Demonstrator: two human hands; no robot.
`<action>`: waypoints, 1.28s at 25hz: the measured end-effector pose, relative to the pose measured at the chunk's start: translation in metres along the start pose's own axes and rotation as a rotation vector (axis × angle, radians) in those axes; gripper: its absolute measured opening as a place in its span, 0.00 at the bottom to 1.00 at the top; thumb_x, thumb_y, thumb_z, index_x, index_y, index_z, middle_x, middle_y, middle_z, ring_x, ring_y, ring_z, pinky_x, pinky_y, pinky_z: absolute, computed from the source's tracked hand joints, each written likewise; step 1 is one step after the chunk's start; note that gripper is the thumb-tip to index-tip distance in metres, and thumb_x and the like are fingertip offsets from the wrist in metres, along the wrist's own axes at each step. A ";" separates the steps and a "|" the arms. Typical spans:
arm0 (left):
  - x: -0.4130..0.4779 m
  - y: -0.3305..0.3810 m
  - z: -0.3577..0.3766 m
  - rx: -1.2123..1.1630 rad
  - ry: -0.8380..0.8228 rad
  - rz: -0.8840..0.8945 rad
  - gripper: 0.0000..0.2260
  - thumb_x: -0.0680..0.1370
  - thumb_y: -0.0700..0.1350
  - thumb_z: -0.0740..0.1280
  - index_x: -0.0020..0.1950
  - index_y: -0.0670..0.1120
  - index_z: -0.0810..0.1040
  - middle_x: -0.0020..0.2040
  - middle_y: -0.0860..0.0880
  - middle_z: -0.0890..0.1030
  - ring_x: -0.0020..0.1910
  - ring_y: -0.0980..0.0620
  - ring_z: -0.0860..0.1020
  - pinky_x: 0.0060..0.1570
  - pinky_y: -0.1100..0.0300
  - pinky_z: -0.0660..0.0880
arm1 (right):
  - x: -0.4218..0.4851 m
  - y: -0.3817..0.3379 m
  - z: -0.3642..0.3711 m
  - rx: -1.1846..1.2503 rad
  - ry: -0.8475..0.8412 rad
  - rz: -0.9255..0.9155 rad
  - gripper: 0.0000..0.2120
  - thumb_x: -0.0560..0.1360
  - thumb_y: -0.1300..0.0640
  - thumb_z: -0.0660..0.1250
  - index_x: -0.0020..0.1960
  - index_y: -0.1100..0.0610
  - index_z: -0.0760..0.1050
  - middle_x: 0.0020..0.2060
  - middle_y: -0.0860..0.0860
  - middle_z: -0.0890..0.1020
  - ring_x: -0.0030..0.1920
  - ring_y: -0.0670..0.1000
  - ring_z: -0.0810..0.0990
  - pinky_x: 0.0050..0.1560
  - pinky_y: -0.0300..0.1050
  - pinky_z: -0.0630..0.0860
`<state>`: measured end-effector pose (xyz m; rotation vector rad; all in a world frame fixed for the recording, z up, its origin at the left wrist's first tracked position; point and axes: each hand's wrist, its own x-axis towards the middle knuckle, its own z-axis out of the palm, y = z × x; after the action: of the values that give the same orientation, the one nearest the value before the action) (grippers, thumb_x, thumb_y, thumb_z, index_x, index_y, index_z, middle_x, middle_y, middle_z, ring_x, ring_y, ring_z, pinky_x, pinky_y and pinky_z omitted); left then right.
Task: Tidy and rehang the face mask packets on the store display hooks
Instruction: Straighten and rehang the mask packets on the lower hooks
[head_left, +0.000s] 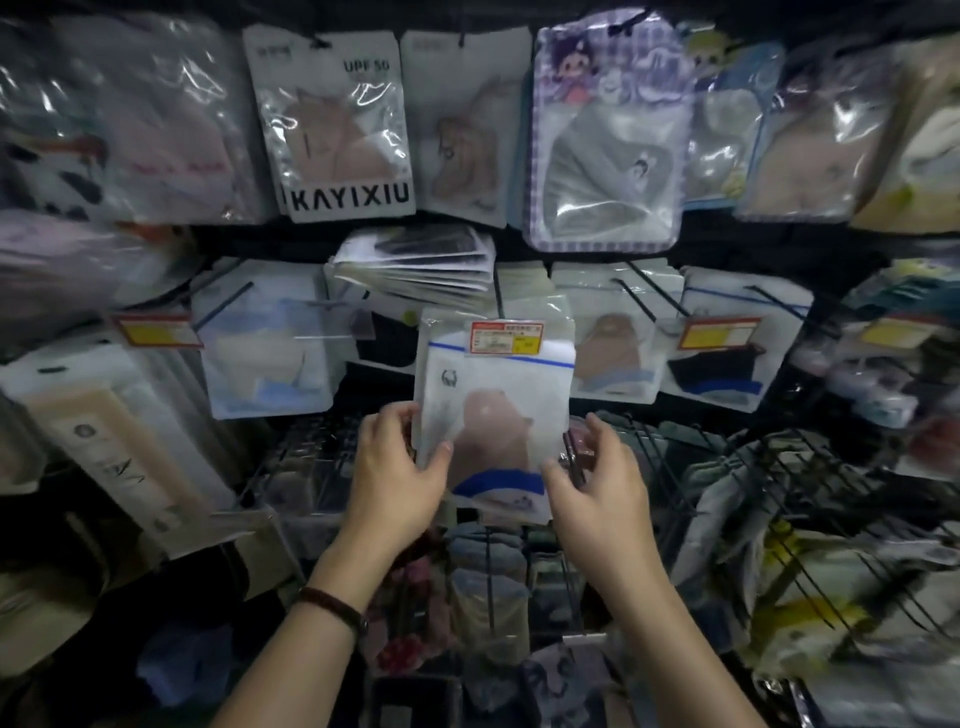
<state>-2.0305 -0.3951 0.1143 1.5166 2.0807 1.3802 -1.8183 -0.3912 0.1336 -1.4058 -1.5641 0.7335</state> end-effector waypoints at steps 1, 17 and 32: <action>0.004 0.005 0.001 -0.008 -0.004 -0.040 0.28 0.79 0.50 0.77 0.76 0.48 0.72 0.70 0.46 0.71 0.66 0.47 0.77 0.63 0.56 0.74 | 0.007 -0.004 0.001 0.042 -0.024 0.029 0.31 0.80 0.53 0.72 0.81 0.49 0.66 0.69 0.47 0.76 0.68 0.47 0.76 0.69 0.50 0.75; 0.008 0.017 0.020 -0.128 0.200 -0.105 0.11 0.82 0.47 0.72 0.65 0.49 0.83 0.55 0.51 0.87 0.51 0.51 0.86 0.49 0.60 0.77 | 0.024 0.002 0.029 0.129 -0.115 0.045 0.32 0.82 0.51 0.66 0.84 0.46 0.59 0.72 0.49 0.77 0.68 0.54 0.78 0.65 0.51 0.76; -0.010 0.001 0.026 -0.678 0.201 -0.158 0.10 0.84 0.41 0.70 0.63 0.51 0.83 0.53 0.55 0.89 0.52 0.60 0.87 0.49 0.66 0.83 | 0.019 0.007 0.031 0.527 0.302 -0.056 0.07 0.83 0.58 0.71 0.60 0.49 0.83 0.46 0.48 0.88 0.47 0.48 0.87 0.46 0.43 0.84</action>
<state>-2.0087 -0.3894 0.0980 0.9444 1.5237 1.9588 -1.8426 -0.3671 0.1184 -1.0201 -1.0695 0.7870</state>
